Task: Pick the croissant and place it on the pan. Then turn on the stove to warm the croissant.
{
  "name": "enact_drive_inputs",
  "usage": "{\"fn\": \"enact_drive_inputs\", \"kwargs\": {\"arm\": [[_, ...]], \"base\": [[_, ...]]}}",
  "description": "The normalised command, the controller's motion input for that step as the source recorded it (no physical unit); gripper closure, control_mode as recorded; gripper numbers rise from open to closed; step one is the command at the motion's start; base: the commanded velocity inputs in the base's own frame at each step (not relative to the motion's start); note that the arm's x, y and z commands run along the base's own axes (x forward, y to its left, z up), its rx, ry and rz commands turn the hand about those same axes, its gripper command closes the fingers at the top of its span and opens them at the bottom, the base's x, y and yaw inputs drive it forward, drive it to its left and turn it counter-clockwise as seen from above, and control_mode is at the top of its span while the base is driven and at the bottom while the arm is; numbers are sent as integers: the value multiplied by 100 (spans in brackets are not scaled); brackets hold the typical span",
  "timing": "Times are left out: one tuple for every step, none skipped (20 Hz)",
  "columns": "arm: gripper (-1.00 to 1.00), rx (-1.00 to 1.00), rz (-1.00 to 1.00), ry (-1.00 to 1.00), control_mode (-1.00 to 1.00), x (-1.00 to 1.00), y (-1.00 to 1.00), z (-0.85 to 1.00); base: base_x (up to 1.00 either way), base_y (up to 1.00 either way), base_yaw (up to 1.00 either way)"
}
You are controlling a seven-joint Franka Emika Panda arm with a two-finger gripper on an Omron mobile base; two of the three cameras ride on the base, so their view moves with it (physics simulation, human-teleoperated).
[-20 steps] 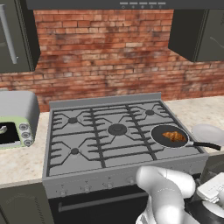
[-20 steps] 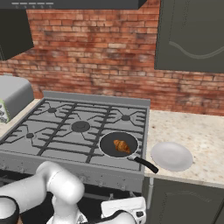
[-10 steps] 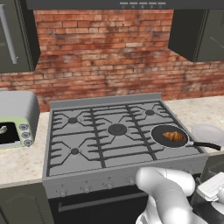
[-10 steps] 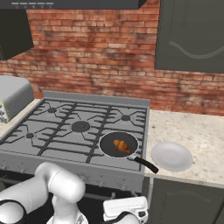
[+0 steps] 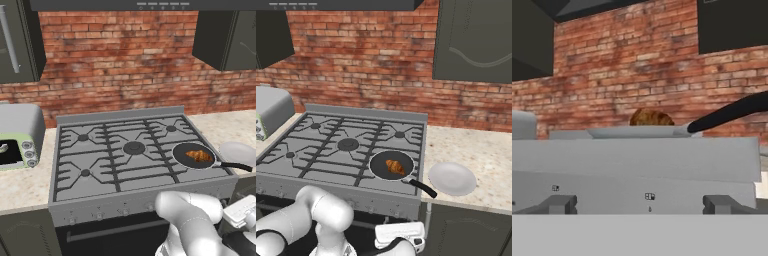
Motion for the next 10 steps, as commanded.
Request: {"fn": "enact_drive_inputs", "kwargs": {"arm": [[-100,0,-4,0,-100,20,9,-10],[-100,0,-3,1,-100,19,8,-13],[-100,0,-1,1,-100,19,5,-13],[-100,0,0,1,-100,19,2,-12],[-100,0,0,2,-100,20,1,-9],[-100,0,0,1,-100,18,1,-6],[-100,0,0,1,-100,15,6,-9],[-100,0,0,2,-100,17,4,-9],[-100,0,0,1,-100,21,0,-12],[-100,0,0,1,-100,21,0,-14]], "base": [[0,0,0],[0,0,0],[0,0,0],[0,0,0],[0,0,0],[0,0,0],[0,0,0],[0,0,0],[0,0,0],[0,0,0]]}}
